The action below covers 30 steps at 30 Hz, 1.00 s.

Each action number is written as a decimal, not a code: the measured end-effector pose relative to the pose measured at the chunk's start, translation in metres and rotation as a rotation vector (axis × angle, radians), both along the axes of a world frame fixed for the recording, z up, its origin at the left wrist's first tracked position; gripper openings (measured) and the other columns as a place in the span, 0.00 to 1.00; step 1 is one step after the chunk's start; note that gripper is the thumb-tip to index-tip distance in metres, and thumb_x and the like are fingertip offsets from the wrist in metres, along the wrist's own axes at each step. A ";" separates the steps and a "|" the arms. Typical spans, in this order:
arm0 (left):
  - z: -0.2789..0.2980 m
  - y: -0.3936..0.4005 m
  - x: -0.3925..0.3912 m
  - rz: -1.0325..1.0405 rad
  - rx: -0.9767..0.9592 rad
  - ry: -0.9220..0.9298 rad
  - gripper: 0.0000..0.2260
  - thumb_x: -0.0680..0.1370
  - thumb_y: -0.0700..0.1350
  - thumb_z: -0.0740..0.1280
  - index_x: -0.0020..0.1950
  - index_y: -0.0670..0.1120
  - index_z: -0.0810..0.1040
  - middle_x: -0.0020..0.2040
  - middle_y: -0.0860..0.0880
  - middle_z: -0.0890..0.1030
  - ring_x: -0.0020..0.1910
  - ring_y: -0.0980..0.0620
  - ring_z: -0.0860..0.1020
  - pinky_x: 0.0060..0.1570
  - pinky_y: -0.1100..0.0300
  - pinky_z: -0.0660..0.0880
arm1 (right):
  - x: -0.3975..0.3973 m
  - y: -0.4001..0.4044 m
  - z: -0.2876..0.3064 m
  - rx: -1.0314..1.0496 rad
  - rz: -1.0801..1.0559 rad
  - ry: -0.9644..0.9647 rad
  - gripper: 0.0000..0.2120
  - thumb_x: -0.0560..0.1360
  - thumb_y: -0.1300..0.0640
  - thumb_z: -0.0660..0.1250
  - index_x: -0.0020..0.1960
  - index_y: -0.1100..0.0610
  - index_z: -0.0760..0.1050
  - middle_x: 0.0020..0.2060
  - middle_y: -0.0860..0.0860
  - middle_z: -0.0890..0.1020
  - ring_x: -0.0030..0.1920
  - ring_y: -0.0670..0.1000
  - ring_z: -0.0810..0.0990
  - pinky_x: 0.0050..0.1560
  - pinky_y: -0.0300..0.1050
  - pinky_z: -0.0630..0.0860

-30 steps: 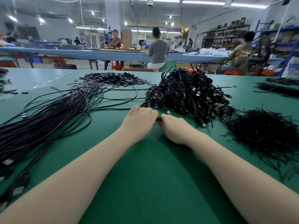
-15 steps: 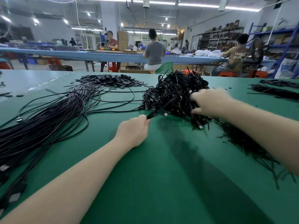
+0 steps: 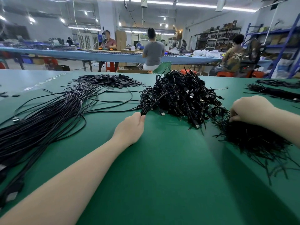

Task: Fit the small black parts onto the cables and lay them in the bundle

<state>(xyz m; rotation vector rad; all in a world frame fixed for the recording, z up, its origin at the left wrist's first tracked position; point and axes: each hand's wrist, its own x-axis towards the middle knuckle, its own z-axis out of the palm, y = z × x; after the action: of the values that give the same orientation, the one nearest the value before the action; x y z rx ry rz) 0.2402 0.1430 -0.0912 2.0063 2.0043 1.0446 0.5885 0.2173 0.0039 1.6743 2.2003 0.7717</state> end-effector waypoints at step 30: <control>0.019 -0.005 0.027 -0.052 -0.082 0.421 0.13 0.82 0.54 0.52 0.42 0.48 0.62 0.41 0.46 0.77 0.42 0.42 0.75 0.39 0.56 0.63 | -0.172 -0.068 -0.016 0.066 0.762 0.764 0.09 0.76 0.48 0.66 0.46 0.52 0.80 0.41 0.48 0.82 0.45 0.51 0.79 0.48 0.50 0.74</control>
<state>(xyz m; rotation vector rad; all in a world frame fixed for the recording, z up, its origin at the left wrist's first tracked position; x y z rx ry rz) 0.2669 0.1379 -0.0725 2.3731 2.1211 0.5491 0.4168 0.1494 -0.0122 1.2358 3.4691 0.3508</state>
